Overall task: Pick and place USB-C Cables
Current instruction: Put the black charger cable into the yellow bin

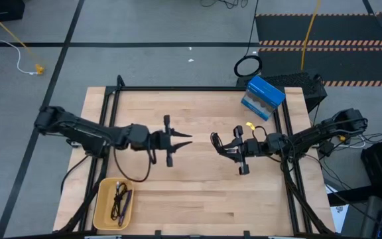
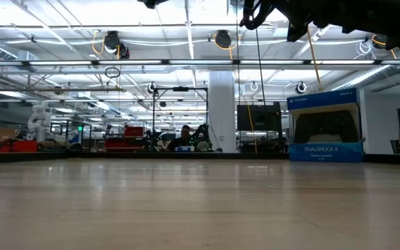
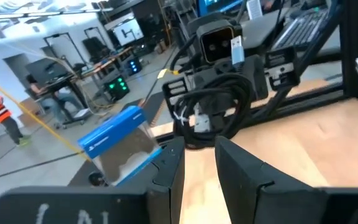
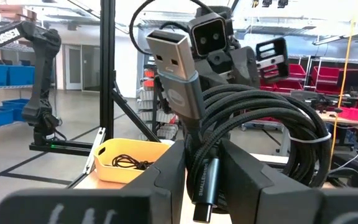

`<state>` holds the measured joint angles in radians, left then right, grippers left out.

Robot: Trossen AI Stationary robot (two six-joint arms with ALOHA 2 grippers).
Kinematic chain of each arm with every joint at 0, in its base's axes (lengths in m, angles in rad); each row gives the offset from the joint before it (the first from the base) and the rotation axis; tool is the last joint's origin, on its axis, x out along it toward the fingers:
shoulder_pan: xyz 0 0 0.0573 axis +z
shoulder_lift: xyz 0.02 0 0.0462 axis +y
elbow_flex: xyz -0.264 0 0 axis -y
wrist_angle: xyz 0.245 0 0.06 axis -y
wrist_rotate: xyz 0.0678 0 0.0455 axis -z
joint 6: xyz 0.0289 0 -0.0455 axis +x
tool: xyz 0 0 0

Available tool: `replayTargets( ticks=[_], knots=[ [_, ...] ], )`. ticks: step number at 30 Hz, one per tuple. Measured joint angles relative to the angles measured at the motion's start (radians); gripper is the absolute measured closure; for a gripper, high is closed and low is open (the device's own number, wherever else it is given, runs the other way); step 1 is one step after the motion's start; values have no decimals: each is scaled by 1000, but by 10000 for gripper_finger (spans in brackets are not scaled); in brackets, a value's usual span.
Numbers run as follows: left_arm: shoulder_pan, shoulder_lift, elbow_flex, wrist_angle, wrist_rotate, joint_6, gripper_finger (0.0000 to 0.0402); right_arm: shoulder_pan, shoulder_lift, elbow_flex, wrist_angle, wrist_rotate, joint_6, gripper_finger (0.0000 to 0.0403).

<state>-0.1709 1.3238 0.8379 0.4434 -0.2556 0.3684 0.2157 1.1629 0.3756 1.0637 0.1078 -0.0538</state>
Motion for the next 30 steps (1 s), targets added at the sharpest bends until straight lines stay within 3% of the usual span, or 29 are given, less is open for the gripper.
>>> replayTargets(
  ticks=[10,15,22,30],
  knots=[
    [-4,90,1,116,22,87,308,-2,1,36,-115,27,97,326],
    [-25,151,57,133,18,158,271,-1,0,75,-169,25,148,326],
    [-55,253,137,131,-100,300,207,-1,0,82,-184,21,208,326],
    [-52,375,249,129,-222,365,220,-1,1,82,-197,21,267,326]
  ],
)
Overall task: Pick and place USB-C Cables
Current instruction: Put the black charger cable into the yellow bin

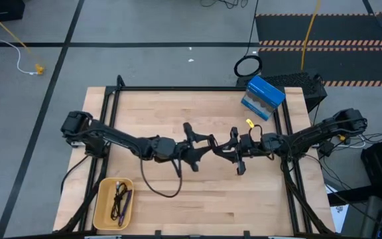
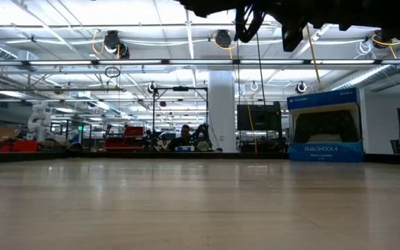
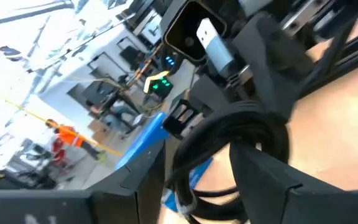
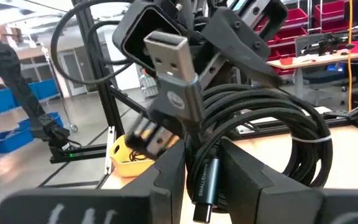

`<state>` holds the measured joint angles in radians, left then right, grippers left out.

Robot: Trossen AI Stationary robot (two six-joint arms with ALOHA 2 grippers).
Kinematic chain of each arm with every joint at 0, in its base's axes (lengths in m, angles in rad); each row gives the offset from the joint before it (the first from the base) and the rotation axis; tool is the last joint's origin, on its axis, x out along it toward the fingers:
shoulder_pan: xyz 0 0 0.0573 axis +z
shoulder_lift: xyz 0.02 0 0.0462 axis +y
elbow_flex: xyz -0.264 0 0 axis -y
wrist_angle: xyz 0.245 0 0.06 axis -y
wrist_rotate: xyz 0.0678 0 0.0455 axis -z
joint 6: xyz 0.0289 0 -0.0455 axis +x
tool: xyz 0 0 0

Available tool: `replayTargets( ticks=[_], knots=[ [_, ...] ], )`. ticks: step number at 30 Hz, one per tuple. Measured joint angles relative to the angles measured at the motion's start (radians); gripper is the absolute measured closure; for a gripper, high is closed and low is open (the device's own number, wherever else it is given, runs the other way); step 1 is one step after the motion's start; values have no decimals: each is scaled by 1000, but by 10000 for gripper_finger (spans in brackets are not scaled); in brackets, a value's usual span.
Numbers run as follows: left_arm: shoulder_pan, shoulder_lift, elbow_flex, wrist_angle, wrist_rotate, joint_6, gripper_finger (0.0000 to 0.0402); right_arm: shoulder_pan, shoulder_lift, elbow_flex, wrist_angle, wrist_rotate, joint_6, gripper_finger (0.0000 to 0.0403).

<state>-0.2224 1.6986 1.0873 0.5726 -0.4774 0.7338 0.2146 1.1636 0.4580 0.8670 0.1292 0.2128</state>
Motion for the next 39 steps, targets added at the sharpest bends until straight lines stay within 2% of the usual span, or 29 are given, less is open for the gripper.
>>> replayTargets(
  ticks=[11,31,34,39],
  knots=[
    [-2,37,41,-28,-22,58,250,0,-1,0,-16,-3,16,326],
    [-5,37,41,-64,19,103,339,1,-1,0,-31,-31,62,323],
    [-4,36,41,-65,21,102,343,1,-1,0,-29,-29,63,309],
    [-5,36,41,-65,27,99,342,0,-1,0,-28,-25,88,252]
  ],
)
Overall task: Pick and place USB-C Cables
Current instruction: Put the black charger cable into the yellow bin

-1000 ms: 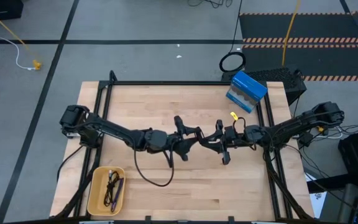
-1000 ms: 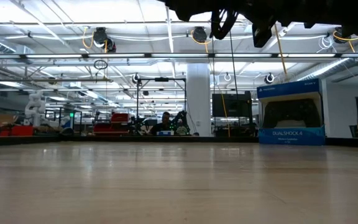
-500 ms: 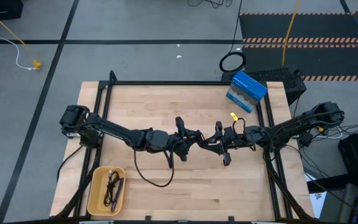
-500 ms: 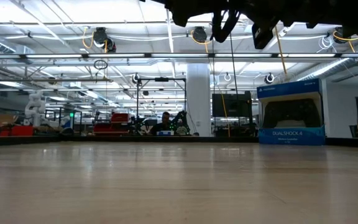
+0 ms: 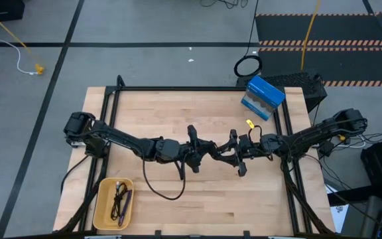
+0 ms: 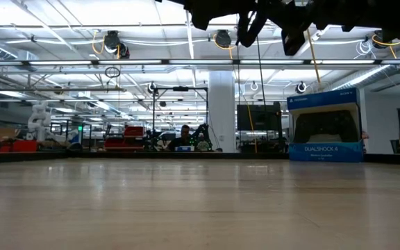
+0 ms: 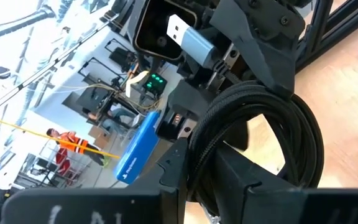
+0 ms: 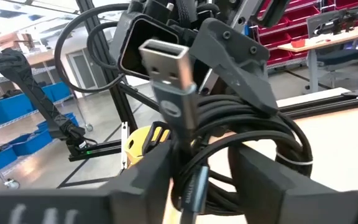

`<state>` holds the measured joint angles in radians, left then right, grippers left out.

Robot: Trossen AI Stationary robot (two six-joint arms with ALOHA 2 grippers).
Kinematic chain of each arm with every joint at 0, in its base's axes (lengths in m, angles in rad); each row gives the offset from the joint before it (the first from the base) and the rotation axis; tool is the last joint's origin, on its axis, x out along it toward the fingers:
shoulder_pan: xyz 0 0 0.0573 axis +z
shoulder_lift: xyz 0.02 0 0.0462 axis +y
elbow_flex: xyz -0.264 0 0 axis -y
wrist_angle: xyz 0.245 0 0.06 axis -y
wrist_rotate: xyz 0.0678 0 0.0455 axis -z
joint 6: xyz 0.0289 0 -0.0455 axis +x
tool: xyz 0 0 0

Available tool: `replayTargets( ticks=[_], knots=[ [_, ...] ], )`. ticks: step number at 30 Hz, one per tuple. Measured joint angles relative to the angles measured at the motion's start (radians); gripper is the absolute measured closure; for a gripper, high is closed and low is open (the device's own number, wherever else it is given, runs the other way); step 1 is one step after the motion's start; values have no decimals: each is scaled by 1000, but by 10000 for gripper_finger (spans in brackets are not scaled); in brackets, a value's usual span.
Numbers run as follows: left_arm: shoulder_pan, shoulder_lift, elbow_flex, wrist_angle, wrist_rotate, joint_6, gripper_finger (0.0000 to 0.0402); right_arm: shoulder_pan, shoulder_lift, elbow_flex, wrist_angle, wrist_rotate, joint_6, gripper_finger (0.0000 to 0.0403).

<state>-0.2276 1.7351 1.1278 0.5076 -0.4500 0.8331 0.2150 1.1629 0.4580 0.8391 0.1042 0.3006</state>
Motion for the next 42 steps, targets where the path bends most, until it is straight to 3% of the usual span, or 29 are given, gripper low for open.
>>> replayTargets(
  ticks=[8,17,42],
  knots=[
    [-1,0,0,-3,0,0,342,0,0,0,1,0,32,162],
    [-14,-9,0,0,0,1,341,-7,-62,0,-80,4,80,104],
    [-56,-58,0,-34,-68,-9,341,-4,-197,0,-270,-30,80,96]
  ],
)
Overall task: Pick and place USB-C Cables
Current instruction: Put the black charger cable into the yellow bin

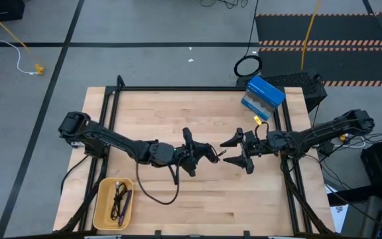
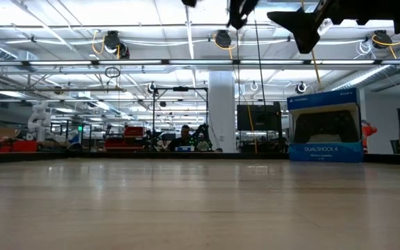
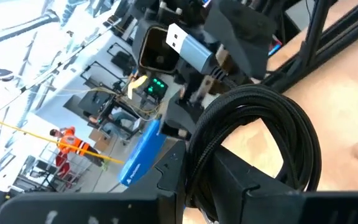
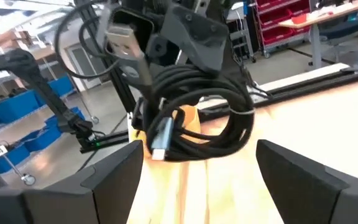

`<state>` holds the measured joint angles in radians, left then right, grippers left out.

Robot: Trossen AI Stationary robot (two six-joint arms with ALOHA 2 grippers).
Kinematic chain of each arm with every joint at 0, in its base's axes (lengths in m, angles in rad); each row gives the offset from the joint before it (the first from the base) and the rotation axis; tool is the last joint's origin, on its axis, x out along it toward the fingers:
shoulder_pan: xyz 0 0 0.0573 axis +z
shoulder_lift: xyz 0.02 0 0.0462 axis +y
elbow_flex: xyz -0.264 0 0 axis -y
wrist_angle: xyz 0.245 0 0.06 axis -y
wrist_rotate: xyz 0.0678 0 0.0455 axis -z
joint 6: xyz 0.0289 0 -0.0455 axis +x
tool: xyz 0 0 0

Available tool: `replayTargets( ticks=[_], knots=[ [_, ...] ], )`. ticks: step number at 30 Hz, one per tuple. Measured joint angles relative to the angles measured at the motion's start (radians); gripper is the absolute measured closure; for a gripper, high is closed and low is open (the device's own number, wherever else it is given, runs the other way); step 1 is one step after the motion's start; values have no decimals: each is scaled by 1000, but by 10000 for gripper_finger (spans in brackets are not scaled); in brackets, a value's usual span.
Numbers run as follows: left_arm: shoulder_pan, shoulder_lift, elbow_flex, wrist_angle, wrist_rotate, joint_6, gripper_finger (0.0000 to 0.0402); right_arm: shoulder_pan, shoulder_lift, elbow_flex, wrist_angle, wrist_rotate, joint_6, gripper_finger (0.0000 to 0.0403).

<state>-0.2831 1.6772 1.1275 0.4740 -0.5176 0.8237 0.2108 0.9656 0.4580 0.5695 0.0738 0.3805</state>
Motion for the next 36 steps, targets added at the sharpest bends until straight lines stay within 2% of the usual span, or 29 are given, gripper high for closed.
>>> replayTargets(
  ticks=[4,7,13,16,24,27,30,36],
  knots=[
    [-37,-52,1,-67,-33,-40,341,3,-47,0,-35,-7,14,96],
    [-79,-97,1,-155,-111,-83,341,14,-88,0,-79,-44,24,96],
    [-198,-190,0,-435,-276,-268,341,39,-179,0,-237,-102,38,96],
    [-264,-230,0,-565,-327,-396,341,40,-219,0,-297,-102,24,96],
    [-420,-319,32,-925,-337,-813,341,40,-259,0,-365,-101,19,96],
    [-463,-332,76,-1069,-308,-956,341,40,-257,0,-367,-99,19,96],
    [-492,-330,152,-1243,-232,-1127,341,40,-256,0,-367,-98,19,96],
    [-520,-329,271,-1493,36,-1451,341,40,-256,0,-369,-97,15,96]
  ],
)
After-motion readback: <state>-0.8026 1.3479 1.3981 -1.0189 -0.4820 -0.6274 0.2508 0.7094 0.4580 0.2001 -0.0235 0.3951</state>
